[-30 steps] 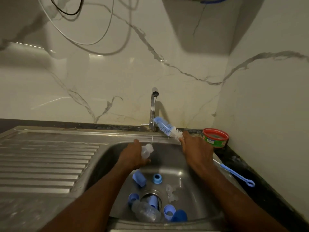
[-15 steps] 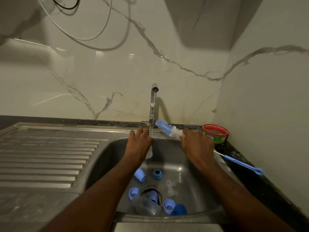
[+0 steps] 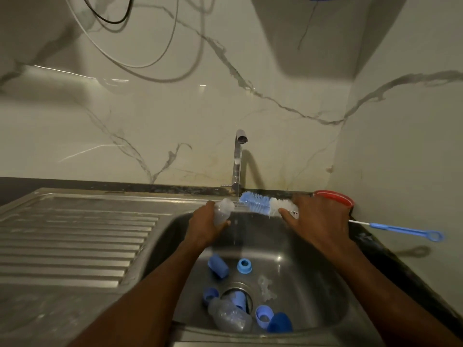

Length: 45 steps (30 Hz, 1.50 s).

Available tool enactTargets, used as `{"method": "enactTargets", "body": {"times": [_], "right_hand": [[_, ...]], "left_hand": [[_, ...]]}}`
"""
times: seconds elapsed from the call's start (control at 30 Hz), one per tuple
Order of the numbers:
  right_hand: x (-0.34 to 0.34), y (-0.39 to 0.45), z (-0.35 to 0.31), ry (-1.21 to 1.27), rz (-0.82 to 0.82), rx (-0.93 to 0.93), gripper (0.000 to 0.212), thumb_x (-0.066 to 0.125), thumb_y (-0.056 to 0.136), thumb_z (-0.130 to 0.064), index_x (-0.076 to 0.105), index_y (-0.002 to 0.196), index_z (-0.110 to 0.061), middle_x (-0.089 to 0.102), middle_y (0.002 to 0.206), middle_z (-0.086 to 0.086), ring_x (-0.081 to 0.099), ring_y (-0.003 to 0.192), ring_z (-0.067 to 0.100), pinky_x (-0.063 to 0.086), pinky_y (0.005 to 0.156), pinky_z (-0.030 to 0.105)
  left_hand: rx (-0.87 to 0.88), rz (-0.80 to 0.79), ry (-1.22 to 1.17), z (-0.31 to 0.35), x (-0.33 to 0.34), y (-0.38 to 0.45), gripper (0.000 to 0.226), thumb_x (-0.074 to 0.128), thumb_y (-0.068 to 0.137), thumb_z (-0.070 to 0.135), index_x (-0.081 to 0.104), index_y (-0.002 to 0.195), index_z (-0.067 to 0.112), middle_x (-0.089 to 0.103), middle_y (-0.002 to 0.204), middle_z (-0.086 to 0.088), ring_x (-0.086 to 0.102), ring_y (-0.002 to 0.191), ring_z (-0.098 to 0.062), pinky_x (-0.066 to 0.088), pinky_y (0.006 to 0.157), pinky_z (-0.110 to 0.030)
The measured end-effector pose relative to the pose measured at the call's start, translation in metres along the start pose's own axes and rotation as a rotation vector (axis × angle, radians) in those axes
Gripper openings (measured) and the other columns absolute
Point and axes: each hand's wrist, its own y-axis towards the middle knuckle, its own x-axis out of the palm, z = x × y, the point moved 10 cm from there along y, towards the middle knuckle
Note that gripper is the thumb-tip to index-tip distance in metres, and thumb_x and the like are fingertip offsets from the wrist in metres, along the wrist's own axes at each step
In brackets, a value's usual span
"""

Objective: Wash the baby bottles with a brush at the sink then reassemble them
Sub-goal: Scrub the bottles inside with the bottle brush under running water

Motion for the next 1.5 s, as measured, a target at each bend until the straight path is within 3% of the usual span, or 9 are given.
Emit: {"method": "enactTargets", "body": {"times": [0.2,0.4,0.57,0.73,0.87,1.03,1.17,1.3,1.5], "right_hand": [[-0.001,-0.008,-0.012,0.082,-0.048,-0.097,0.060,0.043,0.091,-0.076,0.061,0.133,-0.037,0.071,0.115,-0.007,0.063,0.101,0.014,0.050,0.081,0.032],[0.014,-0.017,-0.060,0.036,-0.121,-0.211,0.044,0.044,0.097,-0.064,0.062,0.124,-0.034,0.069,0.106,-0.003,0.063,0.094,0.016,0.047,0.078,0.033],[0.010,-0.017,-0.039,0.124,-0.160,-0.215,0.042,0.043,0.100,-0.058,0.062,0.129,-0.034,0.070,0.117,-0.001,0.063,0.105,0.019,0.048,0.082,0.034],[0.017,-0.026,-0.053,0.153,-0.140,-0.233,0.038,0.044,0.101,-0.055,0.061,0.125,-0.031,0.070,0.110,-0.001,0.063,0.096,0.016,0.049,0.081,0.033],[0.002,-0.017,-0.034,0.198,-0.094,-0.218,0.039,0.045,0.099,-0.059,0.066,0.120,-0.033,0.072,0.105,-0.003,0.063,0.093,0.017,0.041,0.069,0.030],[0.012,-0.024,-0.045,0.209,-0.106,-0.223,0.041,0.046,0.099,-0.057,0.065,0.124,-0.031,0.072,0.106,0.001,0.065,0.093,0.020,0.050,0.078,0.035],[0.010,-0.019,-0.036,0.228,-0.087,-0.223,0.044,0.049,0.097,-0.060,0.067,0.126,-0.031,0.073,0.109,0.002,0.066,0.098,0.023,0.049,0.076,0.034],[0.020,-0.023,-0.048,0.215,-0.111,-0.246,0.044,0.049,0.097,-0.059,0.065,0.127,-0.030,0.071,0.112,0.002,0.064,0.097,0.019,0.052,0.085,0.037],[0.017,-0.019,-0.042,0.186,-0.095,-0.253,0.045,0.052,0.096,-0.060,0.064,0.127,-0.030,0.071,0.112,0.001,0.064,0.098,0.018,0.045,0.074,0.030]], "left_hand": [[0.135,0.004,0.026,0.010,0.006,0.003,0.060,0.083,0.081,0.027,0.052,0.132,0.023,0.056,0.135,-0.002,0.053,0.124,-0.020,0.045,0.105,-0.037],[0.547,-0.033,0.223,0.067,0.015,-0.014,0.059,0.079,0.082,0.032,0.054,0.135,0.027,0.052,0.140,-0.001,0.043,0.129,-0.023,0.040,0.107,-0.039],[0.465,0.096,0.168,0.044,-0.010,-0.006,0.059,0.082,0.079,0.040,0.058,0.131,0.024,0.058,0.133,-0.002,0.052,0.120,-0.022,0.046,0.101,-0.044],[0.657,0.143,0.292,0.081,-0.011,-0.017,0.054,0.085,0.071,0.046,0.063,0.117,0.028,0.059,0.122,0.002,0.049,0.111,-0.019,0.044,0.091,-0.036],[0.504,0.291,0.236,0.055,-0.039,-0.007,0.059,0.086,0.067,0.050,0.064,0.117,0.027,0.058,0.112,0.002,0.047,0.099,-0.018,0.038,0.077,-0.030],[0.654,0.206,0.377,0.089,-0.019,-0.024,0.054,0.085,0.069,0.049,0.063,0.112,0.026,0.058,0.114,-0.001,0.048,0.100,-0.021,0.032,0.078,-0.029],[0.438,0.211,0.311,0.054,-0.033,-0.007,0.060,0.088,0.064,0.049,0.064,0.114,0.026,0.059,0.111,-0.002,0.051,0.100,-0.025,0.040,0.078,-0.033],[0.674,0.075,0.428,0.085,-0.005,-0.027,0.055,0.085,0.069,0.051,0.062,0.113,0.027,0.058,0.118,-0.001,0.050,0.108,-0.022,0.049,0.084,-0.040],[0.437,0.051,0.400,0.051,0.001,-0.008,0.067,0.084,0.066,0.061,0.060,0.119,0.027,0.055,0.119,-0.003,0.045,0.109,-0.021,0.042,0.087,-0.034]]}}
